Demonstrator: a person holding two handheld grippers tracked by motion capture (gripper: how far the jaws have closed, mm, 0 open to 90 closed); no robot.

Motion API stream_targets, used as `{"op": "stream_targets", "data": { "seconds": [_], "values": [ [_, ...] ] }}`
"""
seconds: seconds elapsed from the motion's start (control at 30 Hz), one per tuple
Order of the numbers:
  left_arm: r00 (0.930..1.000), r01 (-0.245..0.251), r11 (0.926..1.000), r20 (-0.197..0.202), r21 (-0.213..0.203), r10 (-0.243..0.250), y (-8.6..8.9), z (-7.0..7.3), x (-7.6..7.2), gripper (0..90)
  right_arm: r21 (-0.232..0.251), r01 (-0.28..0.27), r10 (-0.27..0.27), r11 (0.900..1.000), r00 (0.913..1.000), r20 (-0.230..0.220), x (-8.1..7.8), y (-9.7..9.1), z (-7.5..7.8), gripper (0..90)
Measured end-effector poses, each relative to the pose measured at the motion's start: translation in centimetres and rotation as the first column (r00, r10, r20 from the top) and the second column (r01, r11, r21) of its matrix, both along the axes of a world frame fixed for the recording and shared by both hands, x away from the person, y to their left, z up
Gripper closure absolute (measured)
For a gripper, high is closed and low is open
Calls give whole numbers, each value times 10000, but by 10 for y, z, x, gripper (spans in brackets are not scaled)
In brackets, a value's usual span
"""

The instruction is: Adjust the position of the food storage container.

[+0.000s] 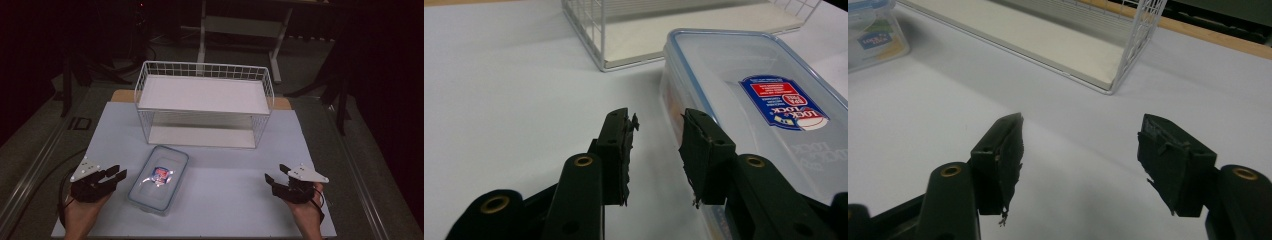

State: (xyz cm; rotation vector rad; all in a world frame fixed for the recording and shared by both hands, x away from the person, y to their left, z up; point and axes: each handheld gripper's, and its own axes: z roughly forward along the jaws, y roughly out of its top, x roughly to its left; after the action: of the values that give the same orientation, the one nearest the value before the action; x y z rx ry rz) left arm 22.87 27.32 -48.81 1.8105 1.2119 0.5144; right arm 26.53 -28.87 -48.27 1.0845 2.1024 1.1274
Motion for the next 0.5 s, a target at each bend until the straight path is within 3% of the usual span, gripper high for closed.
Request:
{"op": "stream_targets", "data": {
  "seconds": [0.5],
  "values": [
    [9997,232,9997,75,-28,-231,-11,2,-1,663,-123,-158,157,9998,9999,-46,0,2,-1,330]
  ]
}}
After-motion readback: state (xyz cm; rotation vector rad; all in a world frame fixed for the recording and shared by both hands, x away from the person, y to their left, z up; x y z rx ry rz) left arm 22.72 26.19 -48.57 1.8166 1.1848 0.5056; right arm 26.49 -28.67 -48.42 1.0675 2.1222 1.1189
